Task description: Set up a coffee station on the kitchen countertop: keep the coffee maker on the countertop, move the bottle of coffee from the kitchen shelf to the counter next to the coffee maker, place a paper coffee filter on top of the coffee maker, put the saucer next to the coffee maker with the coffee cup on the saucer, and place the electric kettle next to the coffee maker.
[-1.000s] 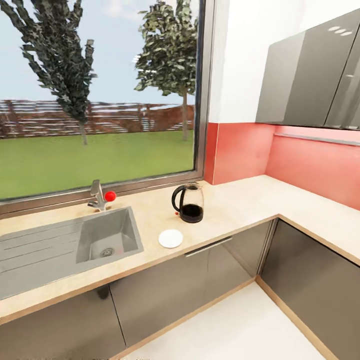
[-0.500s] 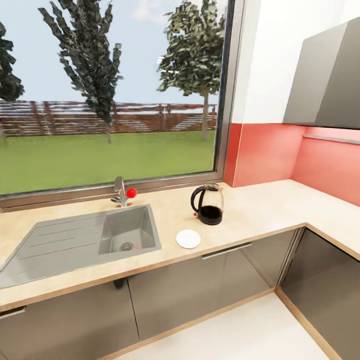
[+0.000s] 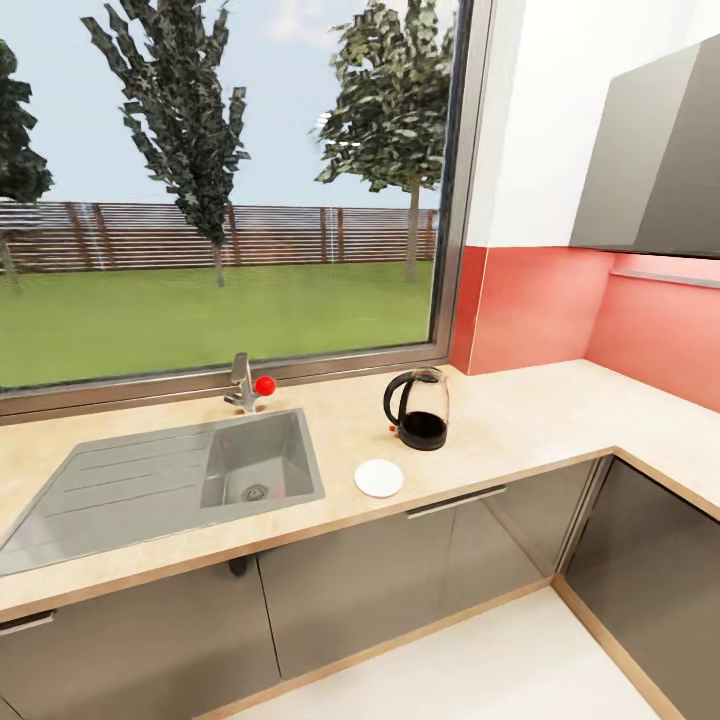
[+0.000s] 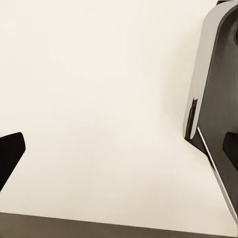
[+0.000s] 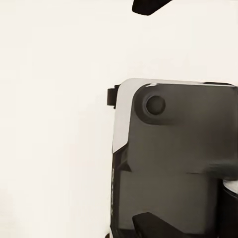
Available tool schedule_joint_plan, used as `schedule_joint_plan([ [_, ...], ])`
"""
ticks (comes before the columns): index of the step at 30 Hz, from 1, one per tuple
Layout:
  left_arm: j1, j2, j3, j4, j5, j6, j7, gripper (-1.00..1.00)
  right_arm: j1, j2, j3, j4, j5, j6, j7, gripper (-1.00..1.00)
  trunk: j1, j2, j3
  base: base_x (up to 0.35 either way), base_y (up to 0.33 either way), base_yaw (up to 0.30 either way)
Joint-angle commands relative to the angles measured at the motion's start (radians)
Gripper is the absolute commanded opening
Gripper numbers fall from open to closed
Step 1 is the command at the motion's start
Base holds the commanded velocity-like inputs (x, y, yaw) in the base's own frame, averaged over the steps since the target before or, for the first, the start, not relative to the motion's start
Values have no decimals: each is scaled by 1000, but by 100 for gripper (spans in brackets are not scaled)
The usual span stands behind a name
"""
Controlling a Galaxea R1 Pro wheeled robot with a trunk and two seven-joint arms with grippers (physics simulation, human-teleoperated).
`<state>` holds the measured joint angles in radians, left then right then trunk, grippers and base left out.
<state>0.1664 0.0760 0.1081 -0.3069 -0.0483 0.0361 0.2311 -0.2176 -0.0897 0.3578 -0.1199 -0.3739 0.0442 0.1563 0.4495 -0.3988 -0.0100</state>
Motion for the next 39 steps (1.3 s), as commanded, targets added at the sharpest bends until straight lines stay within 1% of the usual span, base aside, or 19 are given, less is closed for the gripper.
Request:
schedule_joint_plan([
  [1, 1, 0, 4, -3, -5, 4, 0, 100, 0, -1, 7, -2, -10, 4, 2, 100, 0, -1, -1, 0, 0, 0],
  [9, -2, 7, 4, -12, -6, 3, -1, 100, 0, -1, 3, -5, -17, 5, 6, 100, 0, -1, 0, 0, 0, -20],
  [13, -22, 7, 3, -16, -6, 3, -2, 100, 0, -1, 2, -9, -17, 4, 7, 100, 0, -1, 1, 0, 0, -49],
  [16, -49, 7, 2, -18, -7, 1, -2, 100, 0, -1, 1, -22, -15, 3, 5, 100, 0, -1, 1, 0, 0, -14],
  [18, -67, 7, -1, -20, -14, -4, -3, 100, 0, -3, 1, -27, -15, 3, 4, 100, 0, -1, 1, 0, 0, -6],
  [19, -80, 7, -7, -21, -23, -12, -3, 100, 0, -5, 0, -30, -14, 3, 4, 100, 0, -1, 1, 0, 0, -3],
  [22, -112, 10, -27, -42, -50, -62, -18, 100, 0, -9, 0, -53, -14, 3, 5, 100, 0, -1, 1, 0, 0, -2],
  [23, -117, 10, -30, -49, -54, -76, -25, 100, 0, -10, 1, -64, -14, 3, 6, 100, 0, -1, 1, 0, 0, 0],
  [24, -127, 11, -34, -67, -61, -102, -44, 100, 0, -11, 1, -88, -13, 3, 7, 100, 0, -1, 1, 0, 0, 0],
  [26, -141, 14, -37, -115, -67, -143, -103, 100, 0, -13, 2, -151, -12, 3, 9, 100, 0, -1, 1, 0, 0, 0],
  [27, -144, 16, -37, -131, -68, -149, -121, 100, 0, -13, 2, -168, -12, 3, 10, 100, 0, -1, 1, 0, 0, 0],
  [29, -154, 22, -34, -204, -66, -164, -200, 100, 0, -14, 2, -235, -12, 3, 10, 100, 0, -1, 1, 0, 0, 0],
  [30, -155, 24, -34, -224, -65, -166, -219, 100, 0, -14, 2, -251, -11, 2, 10, 100, 0, -1, 1, 0, 0, 0],
  [31, -158, 26, -32, -264, -64, -169, -258, 100, 0, -14, 2, -281, -11, -2, 10, 100, 0, -1, 1, 0, 0, 0],
  [32, -160, 27, -31, -305, -63, -171, -293, 100, 0, -14, 2, -313, -11, -13, 10, 100, 0, -1, 1, 0, 0, 0],
  [33, -161, 27, -30, -325, -63, -171, -310, 100, 0, -14, 2, -328, -11, -21, 10, 100, 0, -1, 1, 0, 0, 0],
  [35, -162, 25, -28, -409, -62, -172, -365, 100, 0, -15, 2, -388, -11, -70, 10, 100, 0, -1, 1, 0, 0, 0],
  [36, -162, 24, -27, -430, -61, -171, -377, 100, 0, -15, 2, -401, -11, -84, 10, 100, 0, -1, 1, 0, 0, 0],
  [39, -163, 18, -26, -535, -56, -169, -425, 100, 0, -13, 1, -461, -11, -143, 9, 100, 0, -1, 1, 0, 0, 0],
])
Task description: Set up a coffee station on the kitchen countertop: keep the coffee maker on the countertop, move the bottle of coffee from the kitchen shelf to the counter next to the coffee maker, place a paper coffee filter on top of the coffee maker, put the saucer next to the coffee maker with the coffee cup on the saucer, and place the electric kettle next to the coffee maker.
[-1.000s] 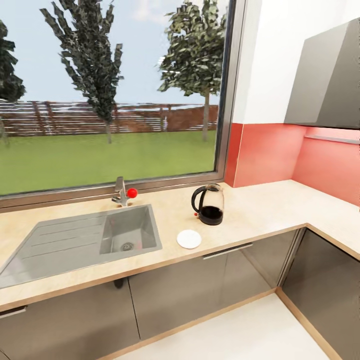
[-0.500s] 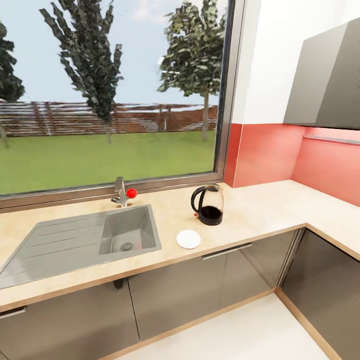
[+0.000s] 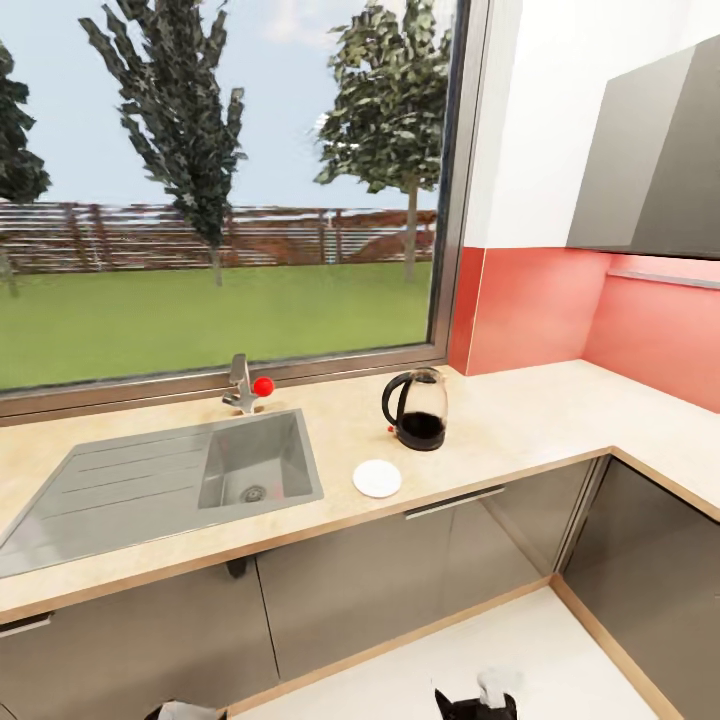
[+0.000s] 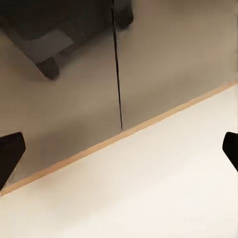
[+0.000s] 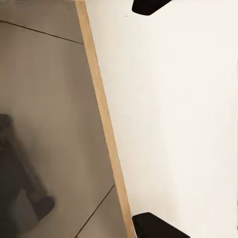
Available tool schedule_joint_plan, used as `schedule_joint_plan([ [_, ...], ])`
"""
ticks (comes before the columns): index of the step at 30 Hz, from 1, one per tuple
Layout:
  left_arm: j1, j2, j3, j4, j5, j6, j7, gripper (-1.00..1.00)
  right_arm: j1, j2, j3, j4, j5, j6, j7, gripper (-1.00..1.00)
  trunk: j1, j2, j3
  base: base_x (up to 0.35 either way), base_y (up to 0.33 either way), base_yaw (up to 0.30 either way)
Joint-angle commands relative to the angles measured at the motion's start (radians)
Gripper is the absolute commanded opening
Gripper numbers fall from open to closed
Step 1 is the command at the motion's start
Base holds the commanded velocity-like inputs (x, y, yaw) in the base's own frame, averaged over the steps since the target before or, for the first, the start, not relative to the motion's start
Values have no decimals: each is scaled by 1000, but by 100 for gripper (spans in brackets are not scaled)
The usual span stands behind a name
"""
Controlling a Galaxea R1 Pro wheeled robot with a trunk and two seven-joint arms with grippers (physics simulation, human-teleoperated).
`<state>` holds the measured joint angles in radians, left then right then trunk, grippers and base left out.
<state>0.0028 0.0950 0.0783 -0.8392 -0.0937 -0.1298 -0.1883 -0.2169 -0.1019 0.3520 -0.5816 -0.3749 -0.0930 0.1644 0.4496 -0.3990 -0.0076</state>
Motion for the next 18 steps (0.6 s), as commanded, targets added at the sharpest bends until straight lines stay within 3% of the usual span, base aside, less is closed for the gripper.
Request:
schedule_joint_plan([
  [1, 0, -3, 4, -44, -6, -3, -19, 100, -1, 0, 6, -19, -11, -21, 0, 100, 0, -1, -1, 0, 0, 0],
  [11, 1, -60, -3, -339, 49, 1, -46, 100, -1, 8, 3, -201, -14, -53, -5, 100, 0, -1, -1, 0, 0, 0],
  [18, 2, -69, -6, -507, 70, 5, -45, 100, -1, 9, 2, -293, -15, -54, -7, 100, 0, -1, -1, 0, 0, 0],
])
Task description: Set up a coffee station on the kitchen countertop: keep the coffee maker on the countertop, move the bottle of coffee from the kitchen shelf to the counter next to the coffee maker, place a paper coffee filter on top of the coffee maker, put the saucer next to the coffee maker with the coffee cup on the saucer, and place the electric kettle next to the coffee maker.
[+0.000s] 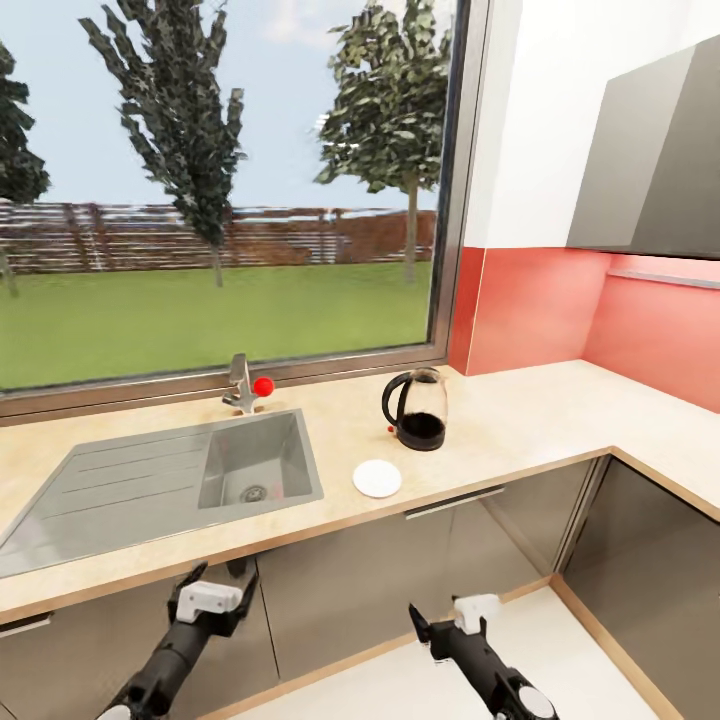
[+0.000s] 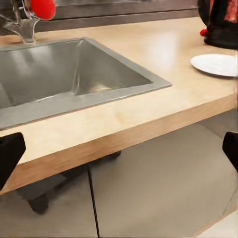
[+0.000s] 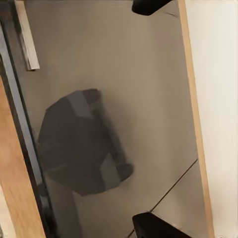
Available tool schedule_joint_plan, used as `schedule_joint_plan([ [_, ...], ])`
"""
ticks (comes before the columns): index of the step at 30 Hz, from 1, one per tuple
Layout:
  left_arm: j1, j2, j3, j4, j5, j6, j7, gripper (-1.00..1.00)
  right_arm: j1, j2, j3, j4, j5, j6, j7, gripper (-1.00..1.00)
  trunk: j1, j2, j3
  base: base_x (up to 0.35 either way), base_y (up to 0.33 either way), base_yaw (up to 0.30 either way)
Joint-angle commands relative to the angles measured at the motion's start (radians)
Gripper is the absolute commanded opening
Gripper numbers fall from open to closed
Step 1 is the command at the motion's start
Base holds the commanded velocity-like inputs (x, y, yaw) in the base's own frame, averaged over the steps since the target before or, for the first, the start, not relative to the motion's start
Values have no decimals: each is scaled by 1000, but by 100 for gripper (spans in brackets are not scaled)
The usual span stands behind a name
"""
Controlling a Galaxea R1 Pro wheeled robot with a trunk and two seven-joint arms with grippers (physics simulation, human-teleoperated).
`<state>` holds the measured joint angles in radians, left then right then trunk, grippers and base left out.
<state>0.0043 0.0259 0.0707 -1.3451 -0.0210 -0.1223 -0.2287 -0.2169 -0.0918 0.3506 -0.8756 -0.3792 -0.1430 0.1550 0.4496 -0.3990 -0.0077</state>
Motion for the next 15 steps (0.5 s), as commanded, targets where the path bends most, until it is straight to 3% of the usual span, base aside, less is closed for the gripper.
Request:
schedule_joint_plan([
  [1, 0, -1, -3, -25, 8, -1, -5, 100, -1, -1, 4, -11, -11, -4, 2, 100, 0, -1, -1, 0, 0, 0],
  [7, -1, -1, -49, -99, 57, 17, -3, 100, -1, 0, 5, -84, -12, -3, 2, 100, 0, -1, -1, 0, 0, 0],
  [15, -38, -5, -60, -192, 73, 121, -3, 100, -1, 0, 3, -174, -11, -3, 1, 100, 0, -1, -1, 0, 0, 0],
])
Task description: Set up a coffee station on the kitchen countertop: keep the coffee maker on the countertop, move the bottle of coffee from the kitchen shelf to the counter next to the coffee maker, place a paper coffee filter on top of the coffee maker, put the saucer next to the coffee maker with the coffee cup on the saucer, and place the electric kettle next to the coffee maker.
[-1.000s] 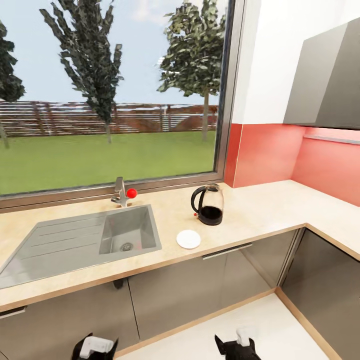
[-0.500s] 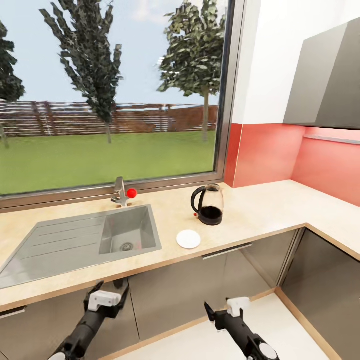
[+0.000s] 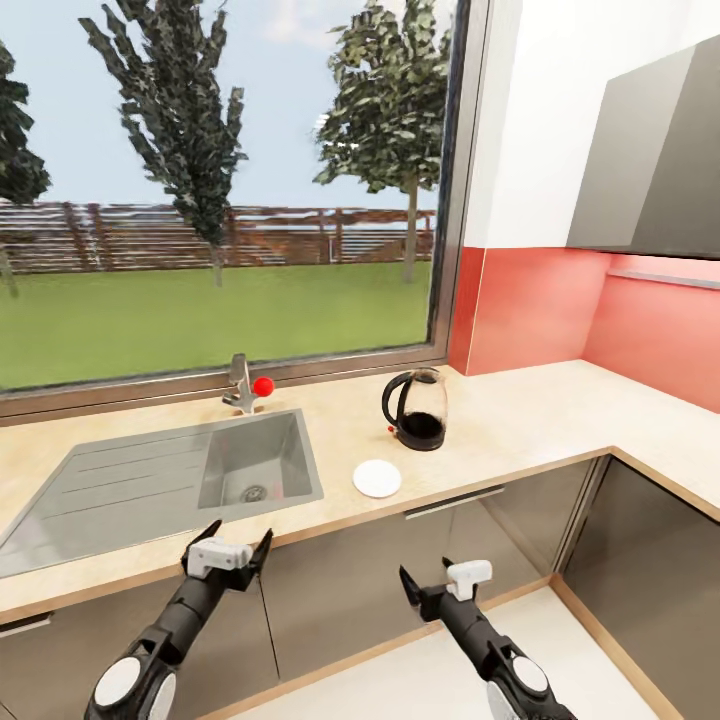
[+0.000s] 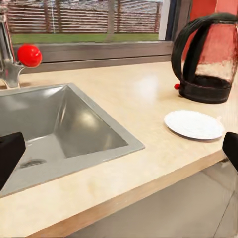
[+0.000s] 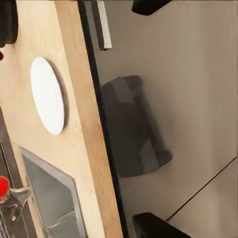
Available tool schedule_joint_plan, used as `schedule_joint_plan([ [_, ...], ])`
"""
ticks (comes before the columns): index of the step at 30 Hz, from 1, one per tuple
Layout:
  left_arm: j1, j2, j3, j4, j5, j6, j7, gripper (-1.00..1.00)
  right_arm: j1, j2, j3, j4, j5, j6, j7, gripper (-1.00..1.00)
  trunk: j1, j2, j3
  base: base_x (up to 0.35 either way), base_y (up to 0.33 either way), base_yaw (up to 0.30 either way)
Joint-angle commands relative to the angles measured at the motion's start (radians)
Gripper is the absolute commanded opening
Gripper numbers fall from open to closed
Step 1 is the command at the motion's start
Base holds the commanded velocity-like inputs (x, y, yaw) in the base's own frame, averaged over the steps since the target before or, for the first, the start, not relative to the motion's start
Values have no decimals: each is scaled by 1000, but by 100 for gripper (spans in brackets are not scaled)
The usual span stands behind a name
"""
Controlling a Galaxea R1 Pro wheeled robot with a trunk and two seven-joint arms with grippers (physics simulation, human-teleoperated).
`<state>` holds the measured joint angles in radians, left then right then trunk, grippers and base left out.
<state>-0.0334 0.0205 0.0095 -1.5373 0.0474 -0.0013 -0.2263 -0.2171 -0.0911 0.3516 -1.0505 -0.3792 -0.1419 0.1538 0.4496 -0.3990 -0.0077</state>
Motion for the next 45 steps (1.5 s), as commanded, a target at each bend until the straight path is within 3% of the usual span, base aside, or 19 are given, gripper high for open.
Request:
schedule_joint_plan([
  [1, -24, 0, 1, -4, 6, 23, -5, 100, -1, -1, 2, -22, -10, -4, 3, 100, 0, -1, -1, 0, 0, 0],
  [4, -77, 2, 3, -9, 11, 92, -4, 100, -1, -1, 2, -78, -10, -4, 2, 100, 0, -1, -1, 0, 0, 0],
  [8, -194, 9, 9, -10, 19, 249, -4, 100, -1, 0, 0, -182, -9, -1, -13, 100, 0, -1, -1, 0, 0, 0],
  [15, -400, 23, 55, -5, 20, 509, -9, 100, -21, 2, 1, -276, -13, 39, -158, 100, 0, -1, -1, 0, 0, 0],
  [18, -484, 36, 92, 16, 20, 642, -11, 100, -66, 16, 1, -314, -14, 139, -193, 100, 0, -1, -1, 0, 0, 0],
  [21, -538, 59, 109, 57, 21, 743, -19, 100, -117, 61, 1, -342, -13, 279, -205, 100, 0, -1, -1, 0, 0, 0],
  [26, -568, 107, 115, 117, 22, 823, -47, 100, -214, 124, 0, -358, -12, 472, -211, 100, 0, -1, -1, 0, 0, 0],
  [32, -573, 127, 110, 158, 21, 913, -88, 100, -309, 197, -5, -359, -13, 683, -217, 100, 0, -1, -1, 0, 0, 0],
  [35, -573, 129, 108, 165, 21, 965, -102, 100, -337, 232, -52, -357, -13, 770, -243, 100, 0, -1, -1, 0, 0, 0],
  [37, -573, 130, 106, 166, 20, 986, -109, 100, -349, 251, -109, -356, -16, 814, -281, 100, 0, -1, -1, 0, 0, 0],
  [45, -565, 131, 104, 163, 17, 999, -135, 100, -357, 262, -228, -360, -46, 852, -318, 100, 0, -1, -1, 0, 0, 0],
])
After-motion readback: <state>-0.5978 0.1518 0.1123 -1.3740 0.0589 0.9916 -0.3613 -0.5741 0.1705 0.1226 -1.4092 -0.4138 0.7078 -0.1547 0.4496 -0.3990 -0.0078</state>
